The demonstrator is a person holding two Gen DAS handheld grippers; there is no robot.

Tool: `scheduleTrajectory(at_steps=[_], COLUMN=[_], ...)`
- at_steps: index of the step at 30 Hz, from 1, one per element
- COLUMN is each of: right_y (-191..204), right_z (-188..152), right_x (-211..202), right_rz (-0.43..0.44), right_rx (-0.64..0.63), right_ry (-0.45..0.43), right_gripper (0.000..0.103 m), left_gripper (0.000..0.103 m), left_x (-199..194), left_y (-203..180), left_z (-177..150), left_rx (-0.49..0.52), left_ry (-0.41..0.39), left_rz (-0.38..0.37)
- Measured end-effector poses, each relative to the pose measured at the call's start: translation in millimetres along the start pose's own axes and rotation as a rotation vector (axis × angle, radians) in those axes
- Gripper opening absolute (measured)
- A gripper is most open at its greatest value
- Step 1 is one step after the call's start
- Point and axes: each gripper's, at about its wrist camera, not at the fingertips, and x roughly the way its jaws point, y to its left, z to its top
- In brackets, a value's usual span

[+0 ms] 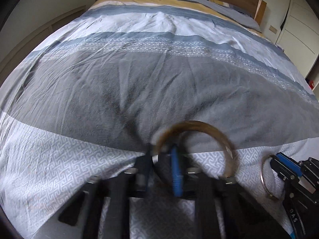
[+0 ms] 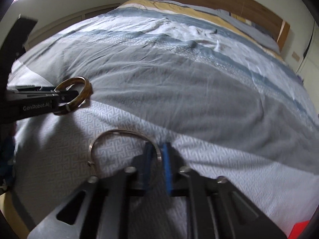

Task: Organize jewelry
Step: 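Grasp the dark horn bangle with the left tool while the right tool grasps the plain silver bangle, then lower both bangles into the red box and open both tools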

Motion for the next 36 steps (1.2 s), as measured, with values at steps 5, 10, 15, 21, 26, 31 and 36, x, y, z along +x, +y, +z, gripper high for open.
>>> scheduleTrajectory(at_steps=[5,10,15,21,26,31,36], right_y=[-2.7,-10.9,-20.1,-36.2,-64.8,-122.8,-183.2], right_z=[-1.1,-10.2,-23.5,-47.7,-75.6,-115.7,-166.7], right_x=[-19.7,-66.2,-113.6,-184.6,-233.5,-278.4,-304.4], right_rz=[0.005,-0.004,-0.039,-0.086,-0.133,-0.196,-0.256], right_rx=[0.010,0.032,0.050,0.069,0.115,0.208,0.303], right_ry=[-0.049,-0.122,-0.162,-0.216,-0.249,-0.264,-0.238], right_gripper=[0.004,0.004,0.004,0.005,0.005,0.005,0.005], left_gripper=[0.009,0.008,0.008,0.008,0.008,0.008,0.008], left_x=[-16.5,-49.9,-89.8,-136.2,-178.5,-211.5,-229.8], left_y=[-5.6,-27.6,-51.5,-82.3,-125.9,-185.1,-261.3], left_z=[-8.4,-20.3,-33.7,-53.0,-67.8,-83.6,-108.1], left_rx=[0.000,0.062,0.103,0.166,0.236,0.305,0.356], left_ry=[-0.055,-0.115,-0.166,-0.192,-0.231,-0.258,-0.247], left_rz=[0.001,0.010,0.038,0.060,0.038,-0.045,-0.201])
